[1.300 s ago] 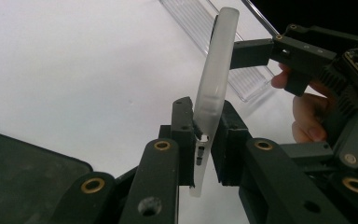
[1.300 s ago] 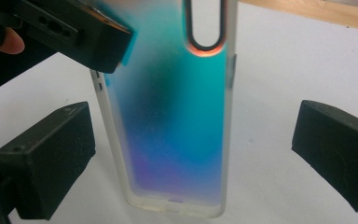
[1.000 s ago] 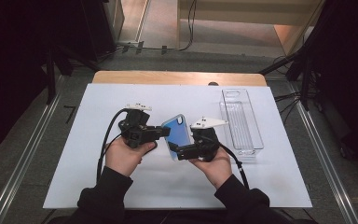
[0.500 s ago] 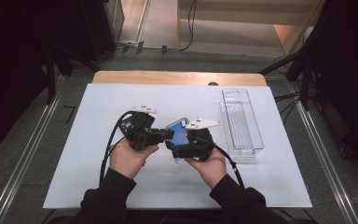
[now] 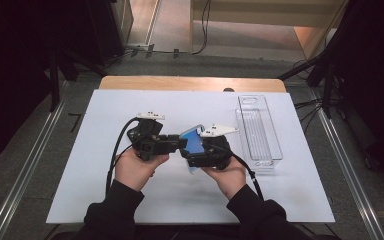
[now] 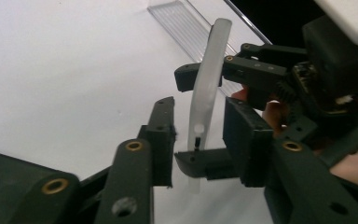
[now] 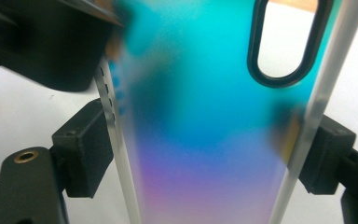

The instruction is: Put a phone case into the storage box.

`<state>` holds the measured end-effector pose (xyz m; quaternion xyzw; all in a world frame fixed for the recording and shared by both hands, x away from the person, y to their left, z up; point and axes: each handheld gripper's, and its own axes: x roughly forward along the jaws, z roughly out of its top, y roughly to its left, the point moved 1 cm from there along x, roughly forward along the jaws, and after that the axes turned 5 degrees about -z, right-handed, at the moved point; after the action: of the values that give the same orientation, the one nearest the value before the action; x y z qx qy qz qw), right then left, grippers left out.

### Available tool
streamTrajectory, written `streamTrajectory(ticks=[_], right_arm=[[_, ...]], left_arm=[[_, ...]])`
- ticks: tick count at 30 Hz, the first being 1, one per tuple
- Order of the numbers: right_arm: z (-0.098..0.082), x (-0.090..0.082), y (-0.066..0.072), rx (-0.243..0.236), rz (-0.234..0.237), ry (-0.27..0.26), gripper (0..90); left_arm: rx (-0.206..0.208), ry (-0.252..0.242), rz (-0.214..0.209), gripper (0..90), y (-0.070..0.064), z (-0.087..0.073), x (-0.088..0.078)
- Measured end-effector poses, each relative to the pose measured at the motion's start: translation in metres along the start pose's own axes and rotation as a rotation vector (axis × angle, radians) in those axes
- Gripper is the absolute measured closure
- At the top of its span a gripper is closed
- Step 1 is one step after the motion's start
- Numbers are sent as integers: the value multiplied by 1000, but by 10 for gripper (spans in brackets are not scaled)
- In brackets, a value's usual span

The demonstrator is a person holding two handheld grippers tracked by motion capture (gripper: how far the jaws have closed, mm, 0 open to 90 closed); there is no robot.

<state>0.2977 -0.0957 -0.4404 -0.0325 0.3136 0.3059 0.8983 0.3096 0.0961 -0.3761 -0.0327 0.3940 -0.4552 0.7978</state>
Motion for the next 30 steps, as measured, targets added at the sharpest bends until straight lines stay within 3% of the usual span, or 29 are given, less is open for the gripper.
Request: streamTrajectory(ticks=[3,7,10,16,26,30], right_arm=[[-1,1,-7,16,2,8,164],[-2,0,-12,25,-5,14,164],[-2,-1,-19,25,-5,12,163],[-2,-4,-28,23,17,20,163],[0,-11,-36,17,39,3,163],[0,-12,-38,15,43,7,163]], left_arm=[[11,-11,-10,609,0,0,-5],[20,12,-44,493,3,-1,-7],[89,6,-60,416,4,-3,-8],[219,19,-134,323,12,-11,-8],[193,58,-163,322,33,-33,-2],[190,100,-160,321,41,-45,1]])
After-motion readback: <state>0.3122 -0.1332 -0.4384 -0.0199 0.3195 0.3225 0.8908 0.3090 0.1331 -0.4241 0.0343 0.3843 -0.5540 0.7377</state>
